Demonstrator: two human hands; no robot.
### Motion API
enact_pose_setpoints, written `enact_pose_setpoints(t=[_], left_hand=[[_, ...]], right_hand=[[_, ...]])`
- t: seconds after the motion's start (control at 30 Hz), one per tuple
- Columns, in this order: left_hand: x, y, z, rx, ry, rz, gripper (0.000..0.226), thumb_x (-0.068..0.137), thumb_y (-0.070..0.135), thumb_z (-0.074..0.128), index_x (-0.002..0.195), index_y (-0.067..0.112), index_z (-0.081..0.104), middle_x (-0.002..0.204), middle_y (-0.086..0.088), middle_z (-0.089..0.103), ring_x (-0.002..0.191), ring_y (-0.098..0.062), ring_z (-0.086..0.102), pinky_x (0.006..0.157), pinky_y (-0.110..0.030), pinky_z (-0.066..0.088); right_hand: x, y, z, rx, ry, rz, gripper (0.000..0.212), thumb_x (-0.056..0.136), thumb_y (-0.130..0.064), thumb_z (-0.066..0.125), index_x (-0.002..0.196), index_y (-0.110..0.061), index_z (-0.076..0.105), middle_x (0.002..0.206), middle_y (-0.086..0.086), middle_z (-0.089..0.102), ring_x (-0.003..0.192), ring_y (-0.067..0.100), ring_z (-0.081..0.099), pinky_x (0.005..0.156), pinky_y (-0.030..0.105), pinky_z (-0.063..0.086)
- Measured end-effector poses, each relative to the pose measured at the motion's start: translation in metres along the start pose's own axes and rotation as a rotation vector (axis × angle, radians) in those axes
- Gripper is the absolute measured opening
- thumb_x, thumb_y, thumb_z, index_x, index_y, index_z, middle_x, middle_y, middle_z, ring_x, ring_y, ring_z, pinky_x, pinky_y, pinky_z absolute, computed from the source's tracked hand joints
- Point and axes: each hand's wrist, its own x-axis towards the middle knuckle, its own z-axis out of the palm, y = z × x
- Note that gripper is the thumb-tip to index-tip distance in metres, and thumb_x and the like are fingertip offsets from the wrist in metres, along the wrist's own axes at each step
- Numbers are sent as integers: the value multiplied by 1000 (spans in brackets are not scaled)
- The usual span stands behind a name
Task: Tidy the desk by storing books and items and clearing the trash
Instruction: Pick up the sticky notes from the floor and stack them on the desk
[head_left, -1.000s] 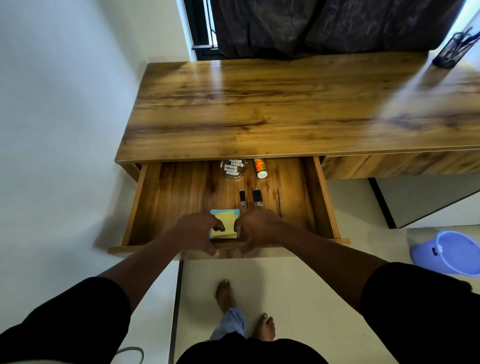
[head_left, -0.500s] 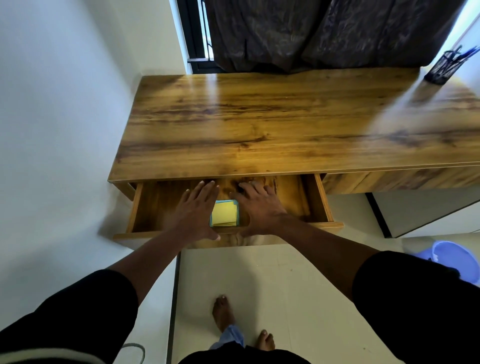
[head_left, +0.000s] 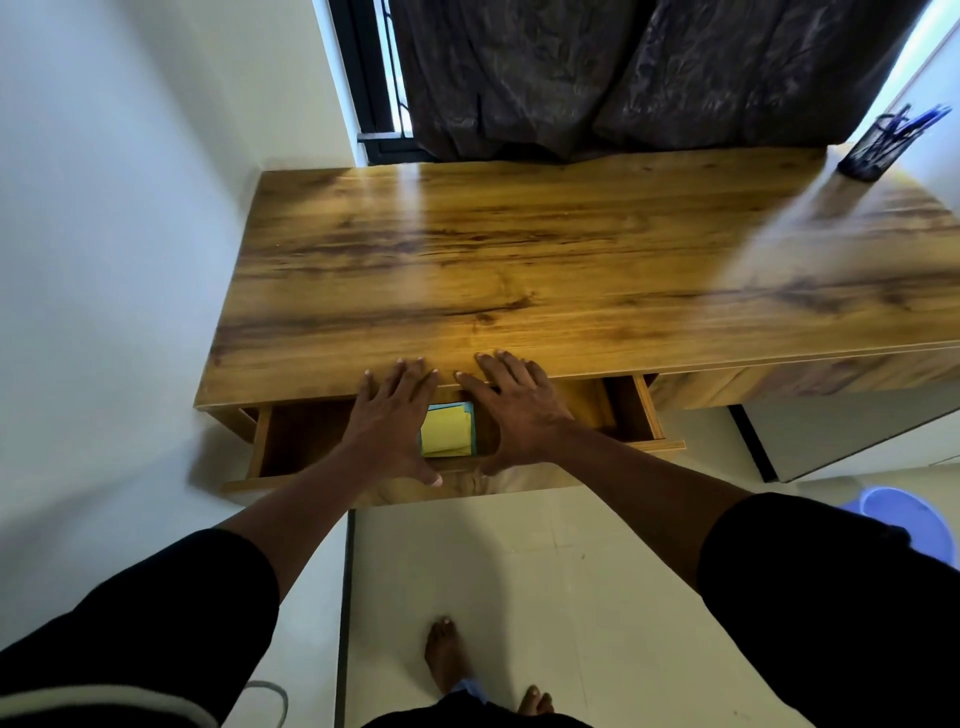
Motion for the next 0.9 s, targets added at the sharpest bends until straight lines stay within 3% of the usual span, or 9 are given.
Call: enact_pose_setpoints(t=[0.17, 0.27, 0.43, 0.6, 0.8, 0.9], left_hand=[[17, -7, -8, -17, 11, 22, 148, 52, 84, 75, 162, 20, -1, 170, -11, -4, 157, -35, -1, 123, -62, 16], [23, -9, -14, 24, 50, 13, 140, 48, 84, 75, 158, 23, 14, 166, -10, 15, 151, -33, 21, 114, -56, 33], [28, -12, -16, 39, 117, 17, 125, 51, 82, 75, 153, 26, 29, 158, -6, 33, 140, -29, 39, 104, -50, 42], [28, -14, -19, 34, 157, 16, 110, 61, 75, 76, 151, 27, 35, 155, -4, 40, 134, -27, 47, 96, -44, 51], [34, -16, -23, 39, 185, 13, 92, 65, 67, 81, 140, 27, 45, 136, -3, 52, 114, -25, 56, 74, -37, 57], [37, -14, -24, 70, 189, 0, 87, 67, 64, 81, 137, 25, 46, 129, -6, 54, 107, -25, 58, 68, -35, 55]], right_hand=[[17, 8, -4, 18, -32, 28, 137, 55, -84, 75, 161, -34, 4, 171, 8, 0, 156, 36, -2, 124, 61, 9], [21, 7, -8, 8, -12, 31, 130, 56, -81, 76, 159, -35, 13, 169, 7, 11, 154, 34, 12, 122, 58, 18], [26, 5, -15, 2, 44, 41, 116, 61, -73, 79, 155, -32, 25, 162, 4, 29, 145, 29, 30, 116, 53, 32], [28, 3, -19, 2, 75, 61, 103, 68, -68, 76, 150, -22, 35, 155, 3, 41, 137, 26, 43, 108, 47, 43], [33, 1, -29, -13, 80, 85, 80, 74, -62, 76, 140, -26, 48, 139, -2, 51, 122, 23, 52, 86, 40, 55], [35, 0, -28, 18, 92, 115, 71, 76, -58, 76, 136, -28, 53, 134, -3, 55, 119, 22, 53, 82, 39, 55]])
